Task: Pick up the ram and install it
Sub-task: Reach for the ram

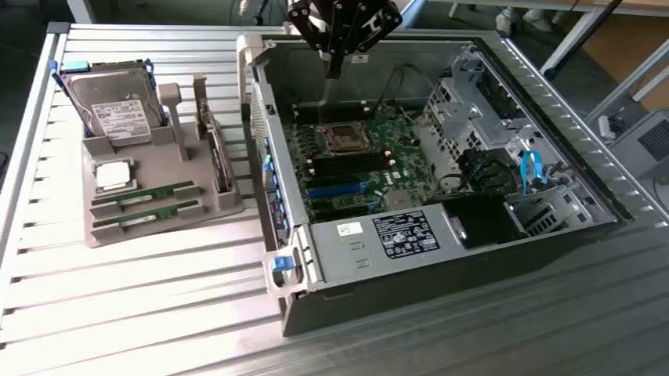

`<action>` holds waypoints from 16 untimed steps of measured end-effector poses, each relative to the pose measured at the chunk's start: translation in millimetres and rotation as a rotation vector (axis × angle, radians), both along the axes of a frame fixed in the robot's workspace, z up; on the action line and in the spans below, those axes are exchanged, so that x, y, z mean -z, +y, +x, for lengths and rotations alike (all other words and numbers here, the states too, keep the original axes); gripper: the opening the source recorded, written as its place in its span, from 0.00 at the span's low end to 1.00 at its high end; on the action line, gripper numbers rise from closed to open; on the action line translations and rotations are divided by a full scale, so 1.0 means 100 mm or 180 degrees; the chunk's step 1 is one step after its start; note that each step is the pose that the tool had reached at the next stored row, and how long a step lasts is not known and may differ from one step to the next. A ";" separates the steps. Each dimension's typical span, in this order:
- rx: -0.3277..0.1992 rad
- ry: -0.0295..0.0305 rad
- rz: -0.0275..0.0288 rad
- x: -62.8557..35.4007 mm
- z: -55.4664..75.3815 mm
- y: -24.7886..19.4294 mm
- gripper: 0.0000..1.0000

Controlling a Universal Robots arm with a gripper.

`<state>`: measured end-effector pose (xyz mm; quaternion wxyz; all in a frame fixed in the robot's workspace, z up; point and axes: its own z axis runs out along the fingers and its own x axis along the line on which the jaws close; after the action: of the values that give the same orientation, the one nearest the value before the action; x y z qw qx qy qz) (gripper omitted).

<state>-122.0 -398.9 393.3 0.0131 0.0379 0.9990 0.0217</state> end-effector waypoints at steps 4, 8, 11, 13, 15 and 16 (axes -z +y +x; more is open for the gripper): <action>0.0000 0.0000 -0.0001 0.000 -0.10 0.000 0.13; 0.0000 0.0000 -0.0001 0.000 -0.11 0.000 0.13; 0.0000 0.0000 -0.0001 0.000 -0.13 0.000 0.13; 0.0000 0.0000 -0.0001 0.000 -0.14 0.000 0.13; 0.0000 0.0000 0.0000 0.000 -0.16 0.000 0.13; 0.0000 0.0000 -0.0001 0.000 -0.17 0.000 0.13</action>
<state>-138.6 -398.9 393.3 0.0131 0.0379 0.9990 0.0216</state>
